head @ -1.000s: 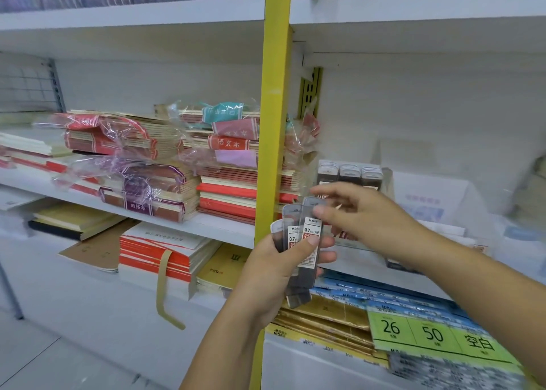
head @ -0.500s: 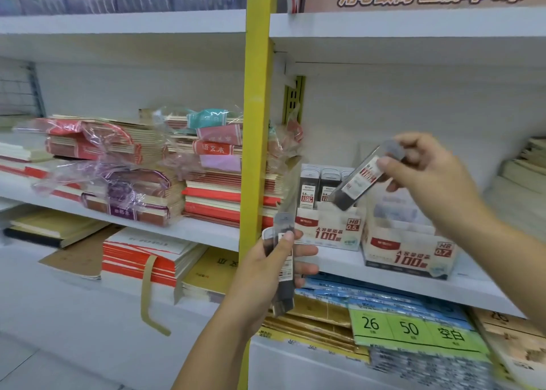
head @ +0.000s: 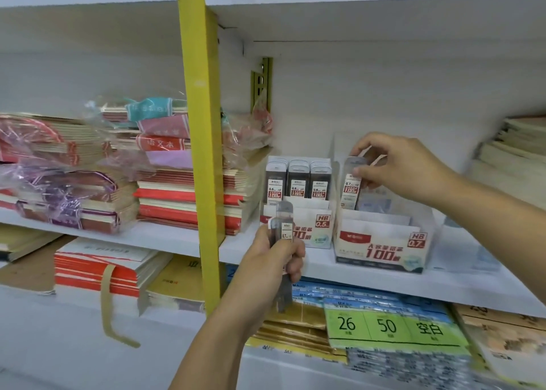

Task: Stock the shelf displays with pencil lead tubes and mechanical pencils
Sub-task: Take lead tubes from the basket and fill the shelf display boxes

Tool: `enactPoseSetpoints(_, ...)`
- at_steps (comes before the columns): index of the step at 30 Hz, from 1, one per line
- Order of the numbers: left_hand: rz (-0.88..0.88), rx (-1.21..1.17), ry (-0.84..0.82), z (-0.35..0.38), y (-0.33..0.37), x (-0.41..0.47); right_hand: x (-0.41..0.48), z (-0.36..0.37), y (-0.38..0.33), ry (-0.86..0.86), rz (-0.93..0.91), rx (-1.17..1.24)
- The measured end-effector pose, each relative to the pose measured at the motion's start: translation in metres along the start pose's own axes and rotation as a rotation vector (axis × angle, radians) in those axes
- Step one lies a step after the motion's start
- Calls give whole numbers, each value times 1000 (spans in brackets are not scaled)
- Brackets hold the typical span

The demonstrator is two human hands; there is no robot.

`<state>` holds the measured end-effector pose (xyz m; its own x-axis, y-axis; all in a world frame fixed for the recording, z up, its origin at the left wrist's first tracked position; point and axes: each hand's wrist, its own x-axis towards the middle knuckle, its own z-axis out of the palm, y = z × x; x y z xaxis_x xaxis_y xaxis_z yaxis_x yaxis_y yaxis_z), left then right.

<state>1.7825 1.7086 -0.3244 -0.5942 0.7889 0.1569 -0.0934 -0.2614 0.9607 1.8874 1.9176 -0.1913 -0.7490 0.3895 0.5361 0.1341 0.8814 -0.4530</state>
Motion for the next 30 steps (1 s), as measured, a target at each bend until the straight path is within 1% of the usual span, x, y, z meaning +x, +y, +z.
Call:
enactPoseSetpoints(3, 37, 63, 1, -1, -4, 2, 0, 8, -2, -41, 3, -144)
enactPoseSetpoints(7, 62, -14, 12, 2, -3, 4, -2, 14, -1, 84, -98, -506)
enactPoseSetpoints(9, 77, -58, 17, 3, -3, 4, -4, 13, -2, 121, -102, -618)
enactPoseSetpoints(11, 76, -101, 12, 5, -2, 2, -9, 13, -4, 135, -118, -654)
enactPoseSetpoints(12, 75, -116, 6, 6, -1, 2, -13, 14, -7, 155, -131, -613)
enactPoseSetpoints(14, 81, -140, -14, 8, 1, 0, -25, 14, -20, 189, -148, -408)
enactPoseSetpoints(15, 85, -150, -28, 9, 2, -1, -33, 15, -28, 168, -153, -279)
enactPoseSetpoints(17, 97, -165, -62, 11, 5, -4, -51, 21, -45, 48, -136, -51)
enactPoseSetpoints(19, 114, -166, -106, 14, 6, -7, -64, 30, -57, -82, -78, 110)
enactPoseSetpoints(20, 121, -164, -125, 15, 6, -8, -68, 34, -61, -117, -54, 168)
enactPoseSetpoints(24, 119, -137, -146, 18, 5, -12, -74, 37, -62, -109, 35, 353)
enactPoseSetpoints(26, 108, -96, -139, 18, 6, -14, -72, 28, -61, -49, 68, 435)
enactPoseSetpoints(28, 95, -53, -127, 15, 5, -13, -65, 14, -57, 121, 44, 534)
enactPoseSetpoints(30, 70, -70, -114, 12, 4, -12, -55, -5, -50, 295, -21, 530)
